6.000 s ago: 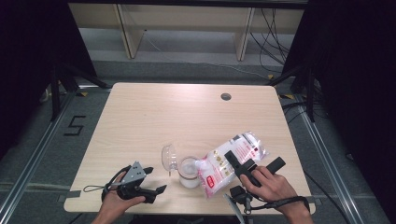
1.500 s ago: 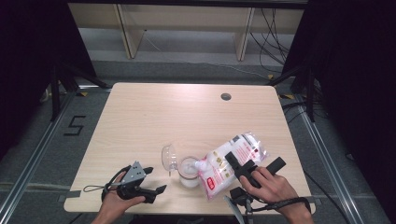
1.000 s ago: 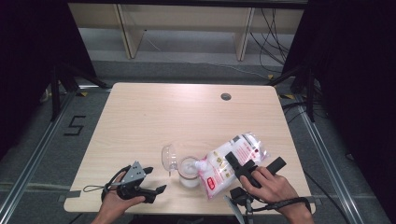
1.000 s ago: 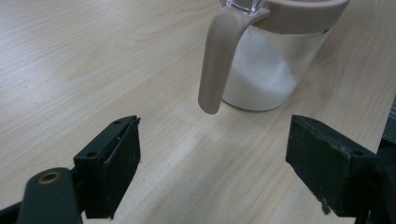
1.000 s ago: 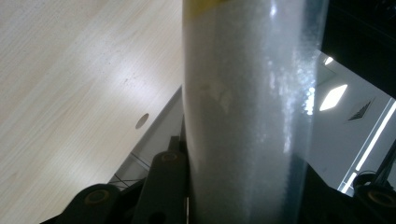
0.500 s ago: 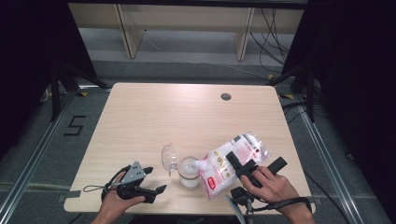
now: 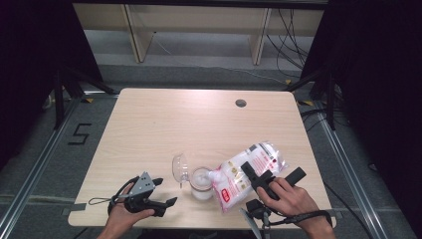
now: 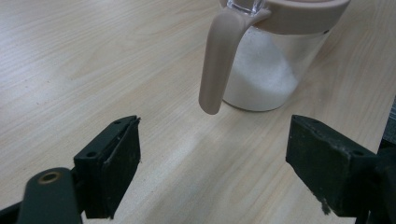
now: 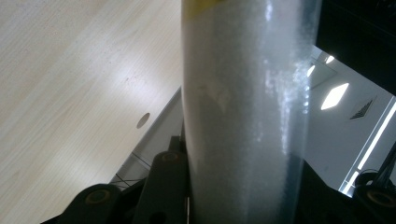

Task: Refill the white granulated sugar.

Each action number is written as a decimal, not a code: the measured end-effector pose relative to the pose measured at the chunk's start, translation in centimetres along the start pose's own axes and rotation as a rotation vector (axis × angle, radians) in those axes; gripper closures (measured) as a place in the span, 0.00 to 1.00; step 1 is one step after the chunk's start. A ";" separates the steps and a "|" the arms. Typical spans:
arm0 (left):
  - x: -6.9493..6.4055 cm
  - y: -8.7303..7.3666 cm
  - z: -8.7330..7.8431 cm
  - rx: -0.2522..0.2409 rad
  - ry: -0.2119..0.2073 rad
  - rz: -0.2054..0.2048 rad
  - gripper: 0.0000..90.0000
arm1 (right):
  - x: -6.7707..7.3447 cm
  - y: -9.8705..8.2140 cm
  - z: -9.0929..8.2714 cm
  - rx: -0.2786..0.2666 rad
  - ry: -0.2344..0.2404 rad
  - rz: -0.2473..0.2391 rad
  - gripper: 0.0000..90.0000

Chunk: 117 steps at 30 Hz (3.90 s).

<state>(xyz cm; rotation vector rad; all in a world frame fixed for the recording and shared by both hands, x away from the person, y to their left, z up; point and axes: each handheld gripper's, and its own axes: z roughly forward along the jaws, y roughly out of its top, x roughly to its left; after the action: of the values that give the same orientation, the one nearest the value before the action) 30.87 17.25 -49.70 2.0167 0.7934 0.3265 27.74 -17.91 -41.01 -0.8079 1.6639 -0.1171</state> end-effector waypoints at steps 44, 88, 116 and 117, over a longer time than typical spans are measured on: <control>0.2 0.0 0.0 -0.003 -0.003 0.024 0.19 | -0.1 -0.1 -0.1 -0.001 0.004 0.005 0.84; 0.1 0.0 0.0 -0.013 -0.004 0.017 0.19 | 0.9 -1.6 0.4 -0.126 0.011 0.275 0.85; 0.2 0.0 -0.1 -0.001 -0.006 0.022 0.19 | 2.6 -3.1 1.8 -0.238 0.061 0.694 0.86; 0.2 0.0 -0.1 0.000 -0.006 0.021 0.19 | 2.7 -3.1 1.9 -0.259 0.066 0.711 0.86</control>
<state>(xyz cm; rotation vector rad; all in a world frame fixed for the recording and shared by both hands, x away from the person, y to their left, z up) 30.98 17.37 -49.64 2.0258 0.7692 0.3322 30.77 -21.07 -42.22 -0.3591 1.9605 0.5808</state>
